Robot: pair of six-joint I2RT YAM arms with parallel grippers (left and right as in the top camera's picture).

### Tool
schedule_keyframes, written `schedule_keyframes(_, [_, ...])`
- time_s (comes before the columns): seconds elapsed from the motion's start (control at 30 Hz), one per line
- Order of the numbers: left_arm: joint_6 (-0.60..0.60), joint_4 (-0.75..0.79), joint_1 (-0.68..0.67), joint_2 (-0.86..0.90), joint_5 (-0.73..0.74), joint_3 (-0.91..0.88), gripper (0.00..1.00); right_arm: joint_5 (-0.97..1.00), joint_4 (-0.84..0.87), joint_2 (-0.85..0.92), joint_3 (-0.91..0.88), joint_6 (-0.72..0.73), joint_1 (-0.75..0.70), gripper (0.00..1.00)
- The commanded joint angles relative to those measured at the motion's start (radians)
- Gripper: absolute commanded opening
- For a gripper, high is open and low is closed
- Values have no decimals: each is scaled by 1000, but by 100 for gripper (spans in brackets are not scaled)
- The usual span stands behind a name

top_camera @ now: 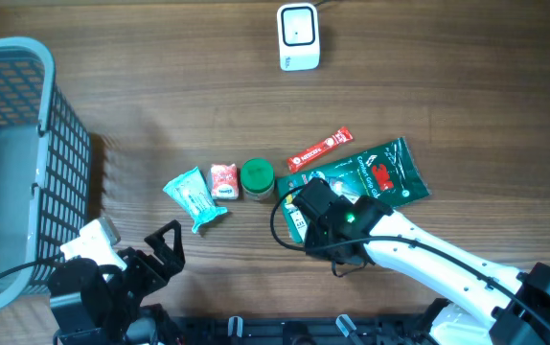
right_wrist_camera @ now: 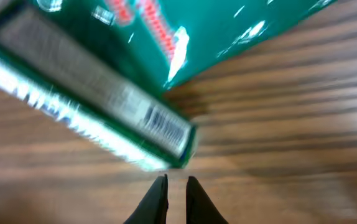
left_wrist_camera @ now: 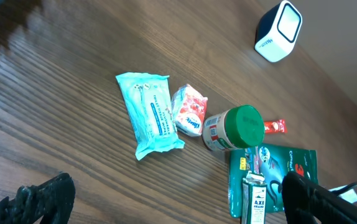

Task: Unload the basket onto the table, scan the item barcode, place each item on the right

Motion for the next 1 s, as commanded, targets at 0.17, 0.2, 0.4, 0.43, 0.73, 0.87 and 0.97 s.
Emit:
schedule_keyframes(0.17, [26,1,2,1,12,-2,100,-114,103,4,-5,-109,-4,13])
schedule_keyframes(0.2, [26,1,2,1,12,-2,100,-113,113,4,-5,-129,-4,13])
schedule_keyframes(0.4, [26,1,2,1,12,-2,100,35,55,4,-5,-24,-4,4])
schedule_keyframes(0.43, [26,1,2,1,12,-2,100,53,63,4,-4,-22,-4,4])
schedule_keyframes(0.73, [26,1,2,1,12,-2,100,259,-1,29,1,99,-4,5])
schedule_keyframes(0.87, [26,1,2,1,12,-2,100,142,76,148,2,26,-5,8])
schedule_keyframes(0.97, [26,1,2,1,12,-2,100,-45,93,202,5,-33,-4,5])
